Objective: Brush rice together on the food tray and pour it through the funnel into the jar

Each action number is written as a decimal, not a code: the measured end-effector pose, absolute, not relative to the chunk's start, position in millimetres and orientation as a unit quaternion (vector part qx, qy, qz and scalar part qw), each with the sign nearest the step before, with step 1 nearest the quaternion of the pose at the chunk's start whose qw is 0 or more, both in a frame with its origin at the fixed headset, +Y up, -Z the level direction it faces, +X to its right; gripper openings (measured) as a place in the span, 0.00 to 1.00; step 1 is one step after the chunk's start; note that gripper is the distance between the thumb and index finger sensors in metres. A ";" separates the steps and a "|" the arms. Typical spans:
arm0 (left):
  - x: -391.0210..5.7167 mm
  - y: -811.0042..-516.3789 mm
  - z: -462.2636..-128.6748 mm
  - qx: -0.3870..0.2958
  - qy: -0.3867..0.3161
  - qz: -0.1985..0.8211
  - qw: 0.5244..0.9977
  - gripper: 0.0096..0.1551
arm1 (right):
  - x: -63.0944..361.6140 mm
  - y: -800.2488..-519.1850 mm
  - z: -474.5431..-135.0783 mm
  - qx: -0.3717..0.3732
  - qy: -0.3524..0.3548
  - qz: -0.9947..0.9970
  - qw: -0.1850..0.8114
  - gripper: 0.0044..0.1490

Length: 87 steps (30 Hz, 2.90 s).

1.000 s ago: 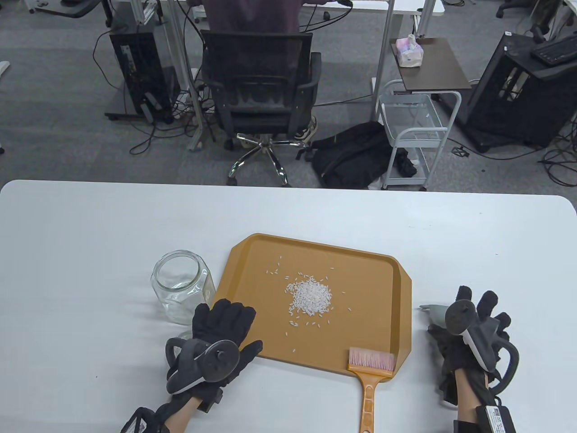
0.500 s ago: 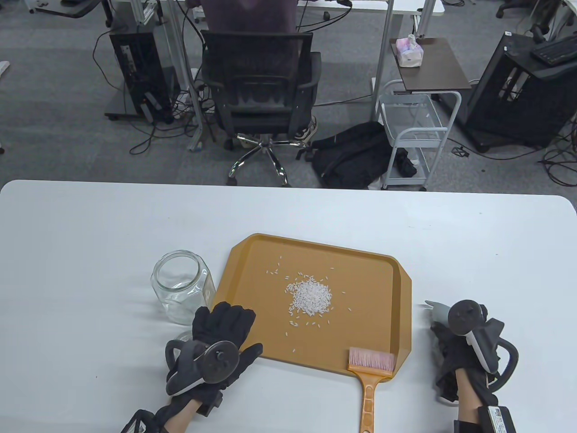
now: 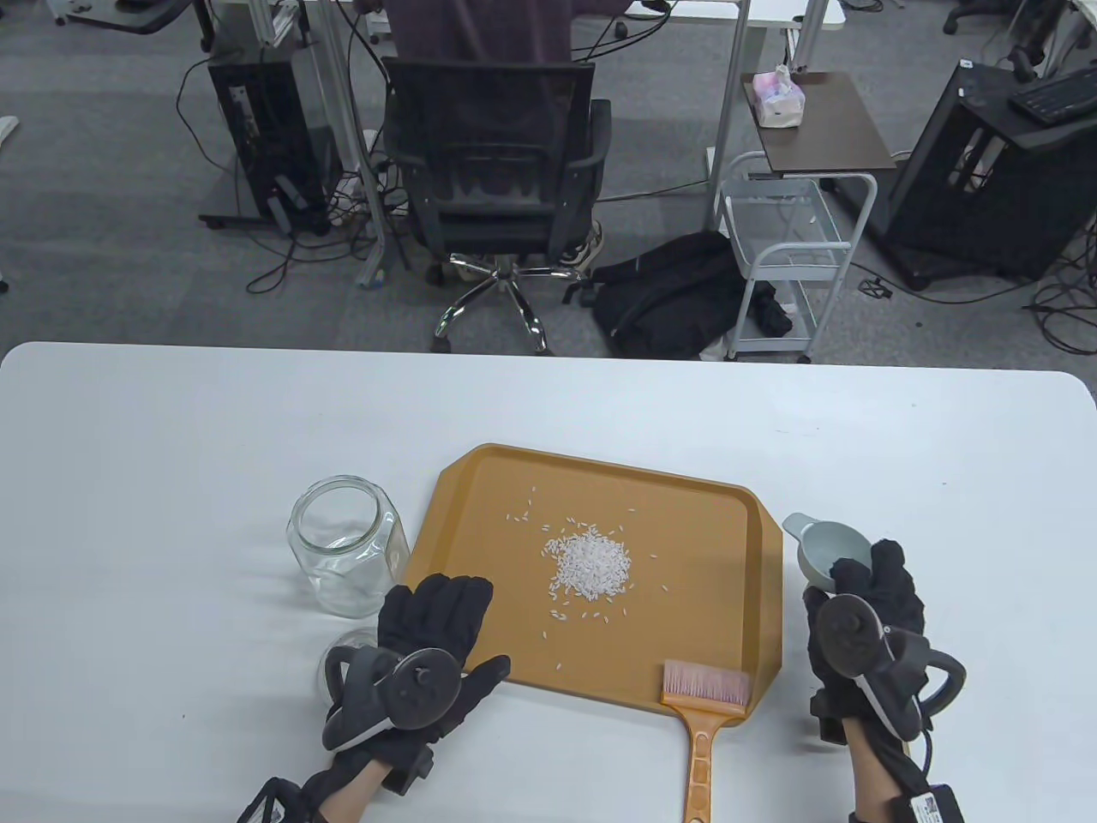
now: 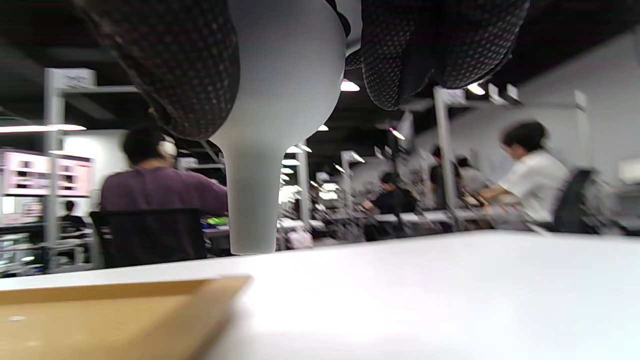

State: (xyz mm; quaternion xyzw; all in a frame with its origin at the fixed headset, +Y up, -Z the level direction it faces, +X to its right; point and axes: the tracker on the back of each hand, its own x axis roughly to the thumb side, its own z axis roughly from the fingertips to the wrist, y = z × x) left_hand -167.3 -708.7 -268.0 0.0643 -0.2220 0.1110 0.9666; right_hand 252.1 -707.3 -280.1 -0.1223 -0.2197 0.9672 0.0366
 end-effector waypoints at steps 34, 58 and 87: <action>-158.3 -693.5 -261.3 0.039 -0.268 0.203 0.941 0.26 | 91.5 -712.2 -222.9 0.199 -0.215 0.956 0.034 0.57; -302.8 -683.6 -304.2 0.208 0.071 0.152 0.964 0.26 | 112.8 -723.6 -239.2 0.161 -0.147 0.975 0.042 0.57; -290.4 -696.8 -313.6 0.147 0.036 0.171 0.973 0.37 | 121.9 -718.9 -244.3 0.139 -0.120 0.982 0.037 0.54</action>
